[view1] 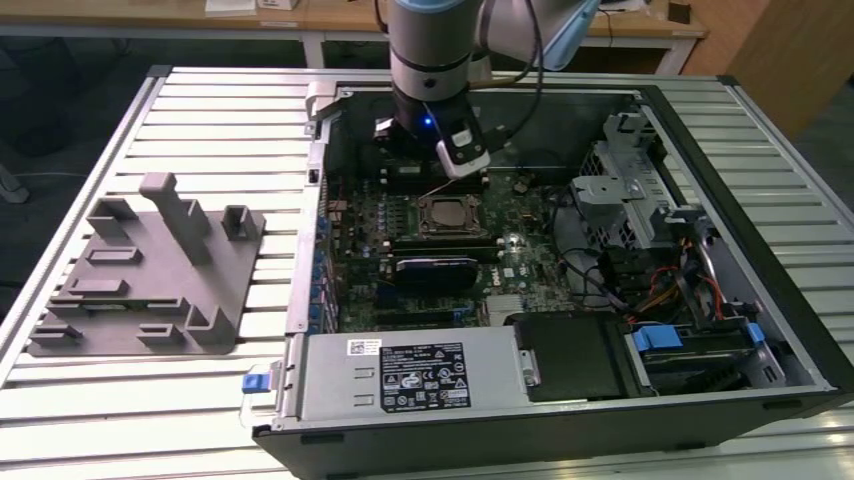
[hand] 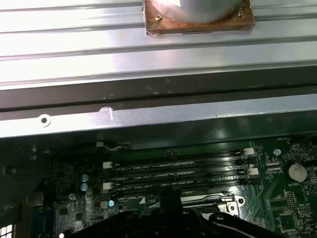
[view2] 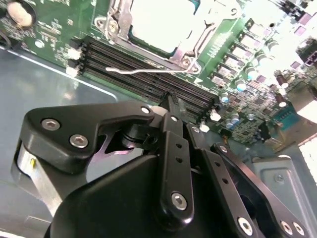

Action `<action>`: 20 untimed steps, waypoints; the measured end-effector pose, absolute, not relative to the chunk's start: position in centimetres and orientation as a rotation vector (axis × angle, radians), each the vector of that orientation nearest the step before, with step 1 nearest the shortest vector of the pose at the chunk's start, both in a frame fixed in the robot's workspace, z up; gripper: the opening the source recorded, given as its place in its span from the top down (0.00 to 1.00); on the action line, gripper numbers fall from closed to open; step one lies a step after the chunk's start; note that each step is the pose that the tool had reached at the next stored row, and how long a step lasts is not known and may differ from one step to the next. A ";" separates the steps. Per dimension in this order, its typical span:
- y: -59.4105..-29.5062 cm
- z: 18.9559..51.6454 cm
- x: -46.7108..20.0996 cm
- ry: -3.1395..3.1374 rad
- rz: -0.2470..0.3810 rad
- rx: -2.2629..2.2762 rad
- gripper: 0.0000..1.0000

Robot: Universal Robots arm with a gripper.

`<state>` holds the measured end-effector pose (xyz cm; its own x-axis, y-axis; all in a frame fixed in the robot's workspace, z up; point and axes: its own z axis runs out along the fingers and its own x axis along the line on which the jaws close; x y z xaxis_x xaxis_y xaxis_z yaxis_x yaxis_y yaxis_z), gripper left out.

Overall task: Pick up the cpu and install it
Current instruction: 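Install the first cpu locking lever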

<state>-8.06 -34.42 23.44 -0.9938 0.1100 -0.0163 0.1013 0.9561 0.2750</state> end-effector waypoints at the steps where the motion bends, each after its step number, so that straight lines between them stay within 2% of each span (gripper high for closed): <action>1: -34.4 23.4 -8.1 3.068 0.428 0.175 0.89; 20: -34.4 22.0 -7.5 3.010 0.424 0.271 0.89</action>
<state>-7.49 -34.44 21.97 -0.9802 0.1872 -0.0641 0.1622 0.9458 0.2813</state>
